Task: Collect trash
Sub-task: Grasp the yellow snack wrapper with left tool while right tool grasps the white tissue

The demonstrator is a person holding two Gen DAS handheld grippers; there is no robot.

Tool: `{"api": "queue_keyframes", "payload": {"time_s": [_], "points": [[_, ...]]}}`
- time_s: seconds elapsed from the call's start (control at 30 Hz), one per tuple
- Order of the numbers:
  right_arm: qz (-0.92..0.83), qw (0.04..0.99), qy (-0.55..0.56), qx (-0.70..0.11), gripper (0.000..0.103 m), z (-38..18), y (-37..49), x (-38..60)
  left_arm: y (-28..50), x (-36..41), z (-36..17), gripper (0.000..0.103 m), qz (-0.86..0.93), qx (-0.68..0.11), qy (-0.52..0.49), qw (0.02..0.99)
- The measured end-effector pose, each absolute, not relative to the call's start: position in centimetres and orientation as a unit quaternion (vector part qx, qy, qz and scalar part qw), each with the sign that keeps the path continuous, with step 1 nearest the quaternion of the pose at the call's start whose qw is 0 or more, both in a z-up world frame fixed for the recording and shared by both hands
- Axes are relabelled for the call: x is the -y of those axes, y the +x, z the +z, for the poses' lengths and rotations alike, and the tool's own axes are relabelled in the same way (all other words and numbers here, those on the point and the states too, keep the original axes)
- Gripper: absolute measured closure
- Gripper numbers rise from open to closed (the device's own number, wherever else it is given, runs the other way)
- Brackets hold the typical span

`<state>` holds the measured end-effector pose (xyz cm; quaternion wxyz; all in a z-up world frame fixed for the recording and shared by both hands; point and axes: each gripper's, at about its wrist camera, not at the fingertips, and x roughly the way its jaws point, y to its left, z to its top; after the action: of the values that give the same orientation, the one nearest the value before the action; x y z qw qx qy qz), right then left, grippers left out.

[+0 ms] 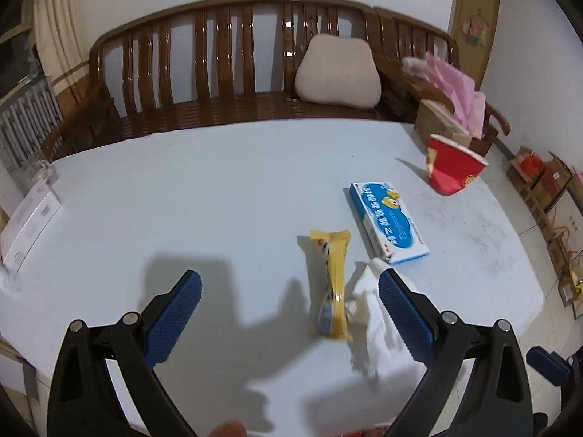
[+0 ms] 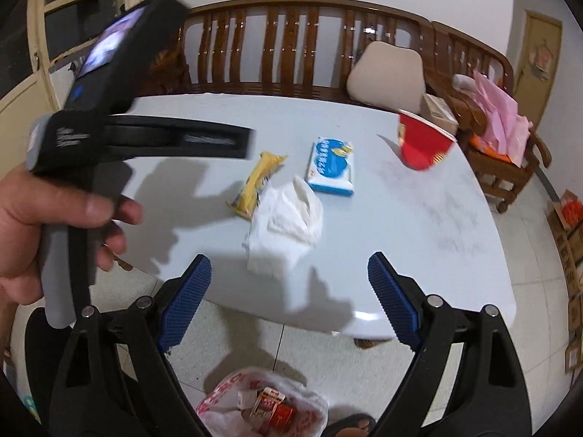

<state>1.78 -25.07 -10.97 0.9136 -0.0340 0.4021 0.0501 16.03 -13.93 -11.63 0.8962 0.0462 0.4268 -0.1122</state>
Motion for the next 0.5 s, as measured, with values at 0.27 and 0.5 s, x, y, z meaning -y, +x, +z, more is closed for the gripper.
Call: {"api": "queue_keyframes", "payload": {"time_s": [0.27,0.5], "points": [[0.053,0.906,-0.029,-0.42,0.018,-14.0,5.9,25.0,19.6,15.4,-15.3,0.008,-0.114,-0.467,0.065,0.874],[0.056,0.9,-0.03,-0.432,0.018,-16.5,8.3,25.0,20.9,16.0,-17.0,0.008,-0.107,-0.48,0.069,0.868]]}}
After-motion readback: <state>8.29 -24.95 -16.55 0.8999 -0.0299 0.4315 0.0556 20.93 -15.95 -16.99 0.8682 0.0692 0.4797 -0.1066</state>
